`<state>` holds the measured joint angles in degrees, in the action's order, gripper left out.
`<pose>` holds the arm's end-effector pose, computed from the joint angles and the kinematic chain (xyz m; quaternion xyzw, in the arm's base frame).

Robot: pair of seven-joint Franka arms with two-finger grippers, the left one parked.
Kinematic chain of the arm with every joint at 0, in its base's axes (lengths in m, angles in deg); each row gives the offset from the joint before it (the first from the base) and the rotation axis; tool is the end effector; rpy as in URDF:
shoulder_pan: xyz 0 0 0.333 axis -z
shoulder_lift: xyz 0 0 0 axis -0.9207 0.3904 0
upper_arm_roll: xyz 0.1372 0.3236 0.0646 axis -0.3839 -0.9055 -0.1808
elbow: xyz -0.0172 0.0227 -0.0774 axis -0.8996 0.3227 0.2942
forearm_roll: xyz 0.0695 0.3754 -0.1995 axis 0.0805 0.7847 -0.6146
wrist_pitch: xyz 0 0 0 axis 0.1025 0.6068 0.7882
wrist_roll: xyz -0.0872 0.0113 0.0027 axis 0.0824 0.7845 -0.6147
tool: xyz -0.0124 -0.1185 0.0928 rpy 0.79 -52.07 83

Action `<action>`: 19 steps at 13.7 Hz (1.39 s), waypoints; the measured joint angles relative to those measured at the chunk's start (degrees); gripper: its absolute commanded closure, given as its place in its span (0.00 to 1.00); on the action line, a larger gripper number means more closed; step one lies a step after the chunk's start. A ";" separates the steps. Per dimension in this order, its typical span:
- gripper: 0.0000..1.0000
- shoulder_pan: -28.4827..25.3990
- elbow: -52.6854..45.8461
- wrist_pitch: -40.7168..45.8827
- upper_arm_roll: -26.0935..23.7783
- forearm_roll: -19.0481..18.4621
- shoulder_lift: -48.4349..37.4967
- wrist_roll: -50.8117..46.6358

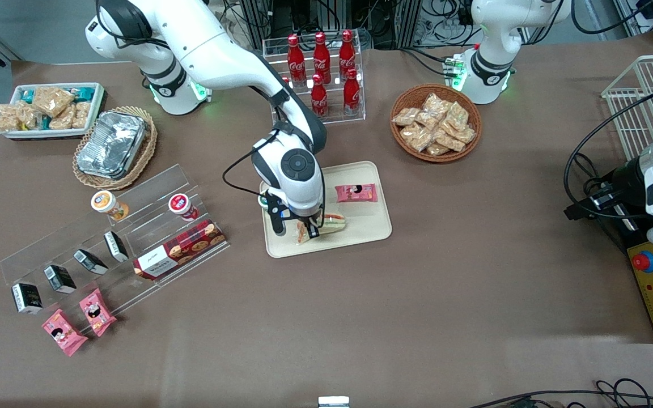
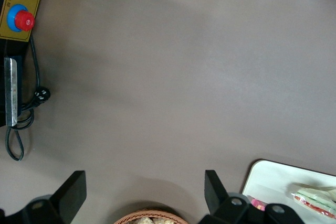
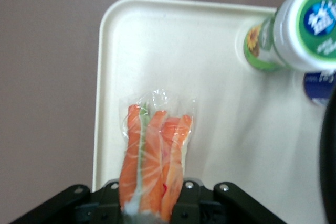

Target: Place sandwich on tray

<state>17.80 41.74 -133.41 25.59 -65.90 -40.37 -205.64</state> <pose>0.5578 0.5056 0.1926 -0.7806 0.6245 -0.0190 0.0149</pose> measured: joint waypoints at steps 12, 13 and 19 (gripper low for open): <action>0.00 -0.95 -1.82 -2.38 0.46 -0.12 -0.02 0.88; 0.00 -0.70 -1.99 -1.14 0.48 -0.12 -1.17 2.61; 0.00 3.51 -3.21 14.61 1.00 -0.11 -13.67 30.12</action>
<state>21.31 38.52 -118.80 26.60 -66.01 -54.05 -175.52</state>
